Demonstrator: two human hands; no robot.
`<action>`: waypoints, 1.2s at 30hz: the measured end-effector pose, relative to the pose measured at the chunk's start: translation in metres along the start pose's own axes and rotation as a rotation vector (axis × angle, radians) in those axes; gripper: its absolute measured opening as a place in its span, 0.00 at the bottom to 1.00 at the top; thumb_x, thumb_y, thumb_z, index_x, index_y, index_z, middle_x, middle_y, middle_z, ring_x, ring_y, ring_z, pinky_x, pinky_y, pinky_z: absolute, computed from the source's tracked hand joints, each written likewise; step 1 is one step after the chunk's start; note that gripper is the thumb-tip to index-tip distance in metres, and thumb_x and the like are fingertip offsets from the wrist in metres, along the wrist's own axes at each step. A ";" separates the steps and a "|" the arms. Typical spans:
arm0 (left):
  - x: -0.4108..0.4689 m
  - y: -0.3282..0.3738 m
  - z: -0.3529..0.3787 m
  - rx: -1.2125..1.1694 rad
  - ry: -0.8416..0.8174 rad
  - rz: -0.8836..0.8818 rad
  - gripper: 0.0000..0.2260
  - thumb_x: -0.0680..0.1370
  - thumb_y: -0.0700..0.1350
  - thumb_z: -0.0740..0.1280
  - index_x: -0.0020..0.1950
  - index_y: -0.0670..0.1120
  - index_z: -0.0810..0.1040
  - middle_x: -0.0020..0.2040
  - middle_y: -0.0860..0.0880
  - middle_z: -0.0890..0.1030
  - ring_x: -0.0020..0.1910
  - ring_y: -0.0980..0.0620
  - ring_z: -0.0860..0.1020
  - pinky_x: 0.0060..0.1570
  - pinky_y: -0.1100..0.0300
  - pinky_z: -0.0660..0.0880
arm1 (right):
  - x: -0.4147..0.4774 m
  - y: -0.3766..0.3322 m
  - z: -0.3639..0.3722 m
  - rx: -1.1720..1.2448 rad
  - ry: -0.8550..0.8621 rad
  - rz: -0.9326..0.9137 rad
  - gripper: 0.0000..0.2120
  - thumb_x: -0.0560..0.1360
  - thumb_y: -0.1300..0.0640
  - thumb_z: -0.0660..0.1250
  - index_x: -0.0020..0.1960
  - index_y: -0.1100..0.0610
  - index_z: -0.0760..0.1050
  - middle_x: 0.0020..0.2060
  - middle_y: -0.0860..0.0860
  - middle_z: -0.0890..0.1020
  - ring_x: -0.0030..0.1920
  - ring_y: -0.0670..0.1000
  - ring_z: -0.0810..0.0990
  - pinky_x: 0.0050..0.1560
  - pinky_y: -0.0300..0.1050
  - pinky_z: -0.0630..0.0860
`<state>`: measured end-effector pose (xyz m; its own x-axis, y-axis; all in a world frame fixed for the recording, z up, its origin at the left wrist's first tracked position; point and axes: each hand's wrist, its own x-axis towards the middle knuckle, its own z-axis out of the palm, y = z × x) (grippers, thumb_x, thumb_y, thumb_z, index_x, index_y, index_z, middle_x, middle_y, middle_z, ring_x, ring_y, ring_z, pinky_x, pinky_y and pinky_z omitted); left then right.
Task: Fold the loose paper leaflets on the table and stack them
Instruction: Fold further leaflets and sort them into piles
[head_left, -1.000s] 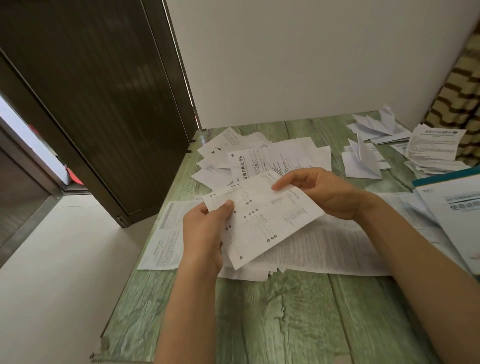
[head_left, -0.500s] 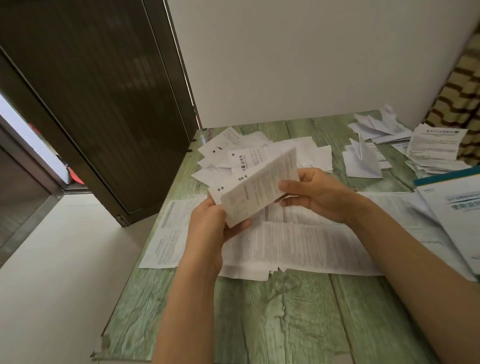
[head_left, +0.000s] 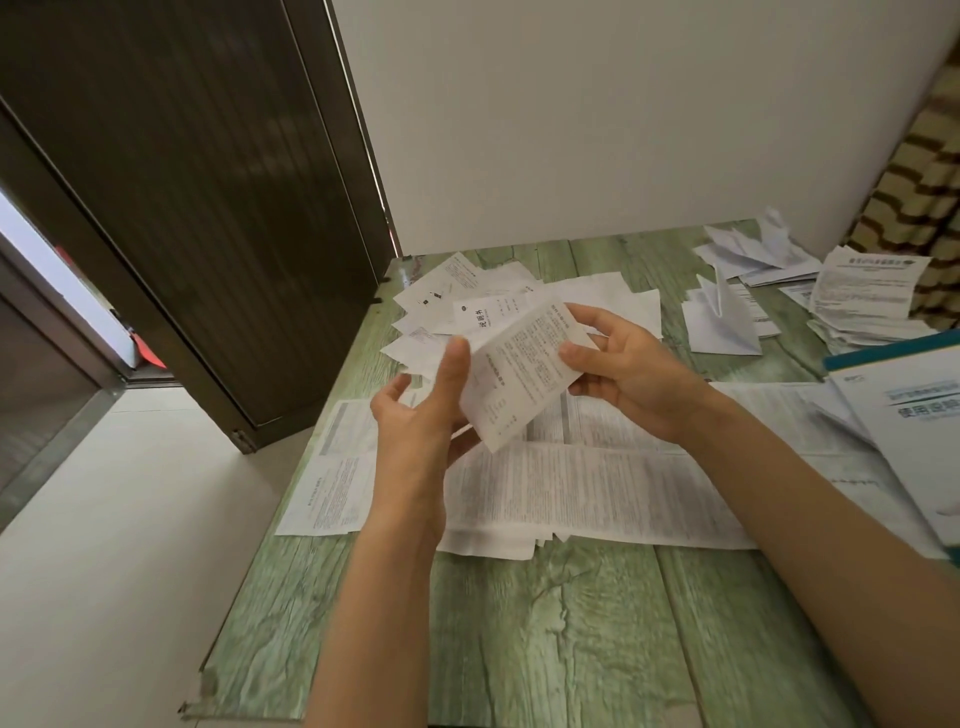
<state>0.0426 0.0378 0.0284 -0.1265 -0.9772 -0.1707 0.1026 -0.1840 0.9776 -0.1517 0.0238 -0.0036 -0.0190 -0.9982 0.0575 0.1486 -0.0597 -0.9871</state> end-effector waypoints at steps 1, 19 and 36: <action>0.000 0.000 0.001 0.005 0.005 0.011 0.52 0.55 0.65 0.68 0.75 0.47 0.57 0.47 0.49 0.82 0.46 0.51 0.82 0.52 0.52 0.79 | 0.000 0.000 0.000 -0.006 0.002 -0.003 0.19 0.76 0.62 0.64 0.65 0.52 0.69 0.45 0.50 0.84 0.48 0.50 0.82 0.51 0.47 0.78; 0.011 -0.015 0.001 0.209 0.143 0.320 0.03 0.76 0.48 0.68 0.46 0.51 0.81 0.61 0.50 0.77 0.60 0.56 0.75 0.55 0.60 0.76 | -0.002 -0.004 -0.001 -0.248 0.123 -0.007 0.13 0.71 0.48 0.66 0.43 0.58 0.77 0.42 0.50 0.84 0.44 0.49 0.80 0.53 0.49 0.74; -0.015 -0.009 0.032 -0.160 -0.228 -0.047 0.17 0.81 0.54 0.55 0.51 0.44 0.77 0.41 0.46 0.85 0.36 0.51 0.83 0.32 0.62 0.79 | -0.102 -0.086 -0.024 -0.631 0.385 -0.153 0.05 0.76 0.67 0.65 0.46 0.58 0.77 0.36 0.53 0.76 0.25 0.42 0.74 0.24 0.35 0.71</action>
<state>0.0122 0.0576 0.0260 -0.3516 -0.9214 -0.1653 0.2439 -0.2606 0.9341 -0.1865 0.1313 0.0714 -0.3552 -0.8983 0.2585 -0.4761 -0.0641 -0.8770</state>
